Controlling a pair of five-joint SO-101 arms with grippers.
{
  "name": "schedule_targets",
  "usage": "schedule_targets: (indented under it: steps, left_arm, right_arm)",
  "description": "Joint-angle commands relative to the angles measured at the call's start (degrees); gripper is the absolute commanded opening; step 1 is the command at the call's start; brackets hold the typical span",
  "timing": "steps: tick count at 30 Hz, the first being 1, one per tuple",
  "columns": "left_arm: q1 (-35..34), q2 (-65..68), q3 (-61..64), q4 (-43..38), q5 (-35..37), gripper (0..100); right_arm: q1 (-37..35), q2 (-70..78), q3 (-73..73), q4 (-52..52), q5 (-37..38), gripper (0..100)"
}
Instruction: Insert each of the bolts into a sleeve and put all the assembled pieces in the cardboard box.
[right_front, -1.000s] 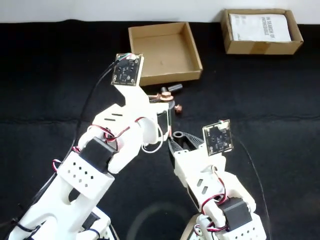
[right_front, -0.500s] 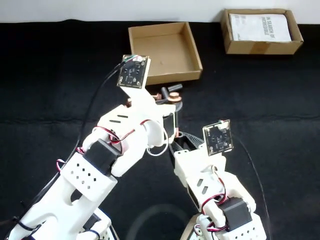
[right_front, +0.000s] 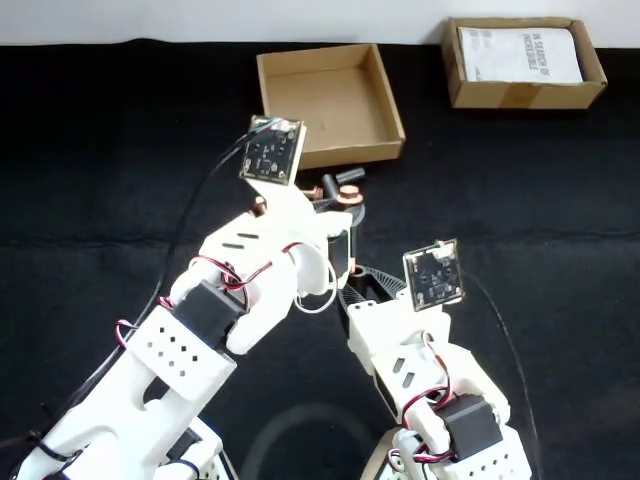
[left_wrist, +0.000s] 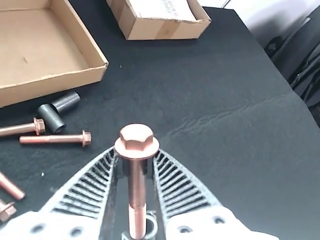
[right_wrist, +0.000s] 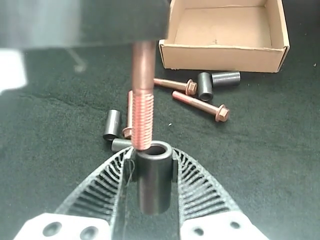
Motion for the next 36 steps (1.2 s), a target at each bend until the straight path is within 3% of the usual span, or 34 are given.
schedule_targets:
  steps: [1,24,31,36]
  left_arm:
    - [1.5,-0.2,0.4,-2.5,-0.3,1]
    - [4.9,-0.7,6.0,1.2,-0.2,1]
    - [5.3,-0.7,2.9,11.4,-0.9,3]
    - [5.4,-0.7,-5.0,28.0,-1.9,25]
  right_arm:
    - [0.7,-0.7,-0.1,-1.0,0.2,0.8]
    - [0.7,-0.7,-0.5,-1.1,0.4,0.8]
    - [0.8,-0.7,-0.7,-1.1,0.4,0.8]
    - [0.8,-0.7,-0.7,-1.1,0.4,0.8]
